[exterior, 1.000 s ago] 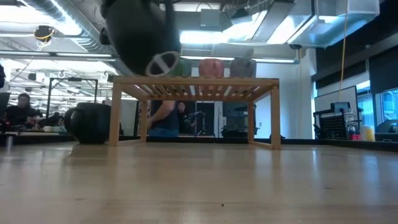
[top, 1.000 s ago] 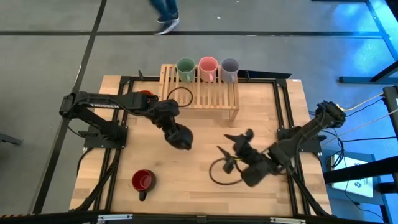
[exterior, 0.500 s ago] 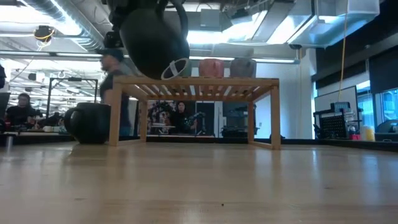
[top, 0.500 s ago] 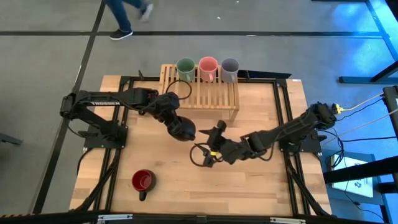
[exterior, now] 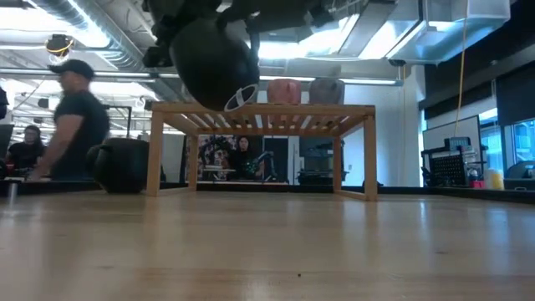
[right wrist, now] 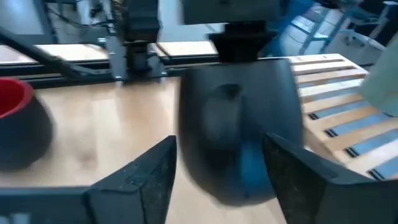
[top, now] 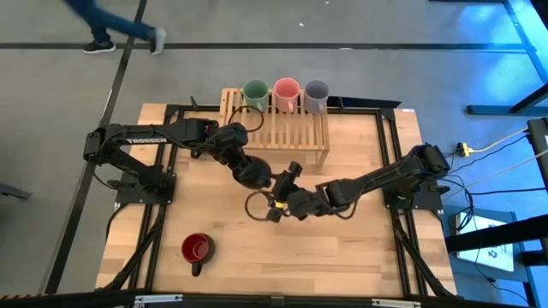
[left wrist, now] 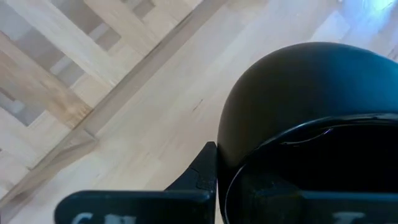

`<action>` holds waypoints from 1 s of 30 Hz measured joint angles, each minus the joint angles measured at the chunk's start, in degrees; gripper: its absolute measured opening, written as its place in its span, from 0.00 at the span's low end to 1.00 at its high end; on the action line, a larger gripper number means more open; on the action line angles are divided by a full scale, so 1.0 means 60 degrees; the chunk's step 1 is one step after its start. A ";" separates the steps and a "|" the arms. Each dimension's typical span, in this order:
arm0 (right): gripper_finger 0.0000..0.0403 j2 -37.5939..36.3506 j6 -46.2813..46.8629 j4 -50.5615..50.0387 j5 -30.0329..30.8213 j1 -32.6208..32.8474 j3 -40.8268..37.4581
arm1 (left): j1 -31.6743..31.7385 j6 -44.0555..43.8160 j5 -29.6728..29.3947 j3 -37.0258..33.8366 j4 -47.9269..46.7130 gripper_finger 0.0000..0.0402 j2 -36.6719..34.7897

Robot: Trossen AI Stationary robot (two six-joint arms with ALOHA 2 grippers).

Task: Place coffee mugs
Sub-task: Put the black mug on the shelf

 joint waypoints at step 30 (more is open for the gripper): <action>0.10 -0.1211 0.0688 -0.1752 0.0770 0.0444 -0.0013 | -0.0022 0.0283 0.0078 0.0041 0.0489 0.28 -0.1124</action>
